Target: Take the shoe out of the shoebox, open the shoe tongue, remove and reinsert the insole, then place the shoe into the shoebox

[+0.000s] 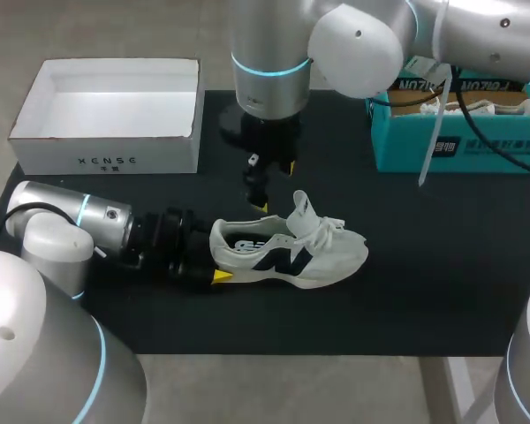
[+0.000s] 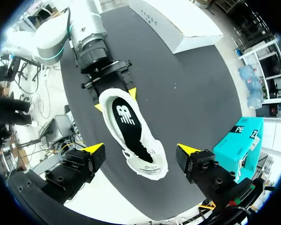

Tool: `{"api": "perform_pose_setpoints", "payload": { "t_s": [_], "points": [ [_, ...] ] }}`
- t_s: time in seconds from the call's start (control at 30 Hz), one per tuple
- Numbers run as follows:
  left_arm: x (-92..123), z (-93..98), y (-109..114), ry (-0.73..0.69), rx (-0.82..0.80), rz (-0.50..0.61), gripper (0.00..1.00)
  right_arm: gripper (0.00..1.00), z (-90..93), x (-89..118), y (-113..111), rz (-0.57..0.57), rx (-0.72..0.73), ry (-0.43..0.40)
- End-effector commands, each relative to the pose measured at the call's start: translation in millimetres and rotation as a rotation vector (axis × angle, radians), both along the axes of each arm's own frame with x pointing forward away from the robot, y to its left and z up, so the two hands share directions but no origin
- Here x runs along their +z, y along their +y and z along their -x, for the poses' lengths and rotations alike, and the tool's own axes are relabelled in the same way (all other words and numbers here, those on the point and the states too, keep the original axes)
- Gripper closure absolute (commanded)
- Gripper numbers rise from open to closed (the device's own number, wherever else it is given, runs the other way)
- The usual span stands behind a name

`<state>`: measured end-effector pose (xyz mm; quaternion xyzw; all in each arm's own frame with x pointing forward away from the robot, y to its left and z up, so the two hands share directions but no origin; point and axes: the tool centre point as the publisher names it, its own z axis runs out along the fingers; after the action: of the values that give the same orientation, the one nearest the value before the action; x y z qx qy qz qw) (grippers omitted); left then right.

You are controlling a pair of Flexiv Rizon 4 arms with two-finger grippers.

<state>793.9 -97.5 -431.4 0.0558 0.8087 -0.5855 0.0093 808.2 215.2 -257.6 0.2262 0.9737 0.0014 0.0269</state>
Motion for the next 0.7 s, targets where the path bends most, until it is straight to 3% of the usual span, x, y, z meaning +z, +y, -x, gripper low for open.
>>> {"api": "perform_pose_setpoints", "payload": {
  "t_s": [0.03,0.4,0.43,0.47,0.5,0.7],
  "points": [
    [-1,1.2,0,0.000,0.001,-0.001,1.00,0.00,-2.3,-1,-5,-0.190,0.914,0.011],
    [-1,1.2,0,0.000,0.001,-0.001,1.00,0.00,-2.2,-2,-2,-0.187,0.890,0.026],
    [-1,1.2,0,0.000,0.001,-0.001,1.00,0.11,-2.1,-3,1,-0.161,0.881,0.051],
    [-1,1.2,0,0.000,0.001,-0.001,1.00,0.77,-2.0,-4,4,-0.161,0.863,0.045],
    [-1,1.2,0,0.000,0.001,-0.001,1.00,1.00,-0.5,-5,7,-0.162,0.846,0.035],
    [-1,1.2,0,0.000,0.001,-0.001,1.00,1.00,4.2,-11,20,-0.121,0.731,0.087]
  ]
}}
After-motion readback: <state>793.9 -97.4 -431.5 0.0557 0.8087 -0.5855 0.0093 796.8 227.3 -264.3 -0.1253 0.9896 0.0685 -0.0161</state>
